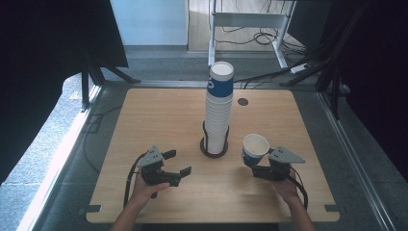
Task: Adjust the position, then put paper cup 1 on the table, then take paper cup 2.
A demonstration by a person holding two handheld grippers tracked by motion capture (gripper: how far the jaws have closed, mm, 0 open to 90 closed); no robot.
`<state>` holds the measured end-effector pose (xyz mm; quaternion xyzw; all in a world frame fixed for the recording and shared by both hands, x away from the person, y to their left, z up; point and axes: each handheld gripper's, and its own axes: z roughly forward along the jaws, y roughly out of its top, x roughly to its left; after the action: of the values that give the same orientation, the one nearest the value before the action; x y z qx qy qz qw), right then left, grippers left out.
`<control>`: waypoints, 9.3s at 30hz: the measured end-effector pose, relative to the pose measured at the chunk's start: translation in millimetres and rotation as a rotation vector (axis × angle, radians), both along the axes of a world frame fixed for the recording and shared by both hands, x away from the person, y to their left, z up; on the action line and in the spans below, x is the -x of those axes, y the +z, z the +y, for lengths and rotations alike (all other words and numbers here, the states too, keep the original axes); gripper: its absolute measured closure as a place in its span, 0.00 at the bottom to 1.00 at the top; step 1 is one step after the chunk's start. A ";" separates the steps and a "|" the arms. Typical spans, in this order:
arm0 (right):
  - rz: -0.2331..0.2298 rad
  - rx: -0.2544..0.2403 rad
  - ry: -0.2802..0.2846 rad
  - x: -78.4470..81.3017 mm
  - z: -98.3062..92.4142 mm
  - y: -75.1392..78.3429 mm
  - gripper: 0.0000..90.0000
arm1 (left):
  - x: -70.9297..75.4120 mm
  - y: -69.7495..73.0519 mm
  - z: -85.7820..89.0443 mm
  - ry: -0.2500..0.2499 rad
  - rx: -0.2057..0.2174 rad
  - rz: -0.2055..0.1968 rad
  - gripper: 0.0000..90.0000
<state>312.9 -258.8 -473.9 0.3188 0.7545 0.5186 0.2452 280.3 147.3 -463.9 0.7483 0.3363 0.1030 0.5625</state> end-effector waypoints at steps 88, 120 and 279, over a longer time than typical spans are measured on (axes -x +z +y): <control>-0.025 -0.057 -0.137 41.4 -60.5 39.1 0.16 | -2.9 6.3 -3.5 0.086 -0.053 -0.017 0.15; 0.003 -0.043 0.090 3.3 21.2 87.5 0.17 | -97.8 64.2 -84.3 0.052 -0.110 -0.103 0.08; -0.066 -0.145 0.236 3.9 73.8 66.7 0.29 | -10.4 1.3 -24.3 0.007 -0.065 -0.065 0.10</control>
<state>309.1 -184.9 -407.1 0.2275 0.7386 0.6074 0.1836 290.7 123.0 -462.6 0.7611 0.3171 0.1400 0.5482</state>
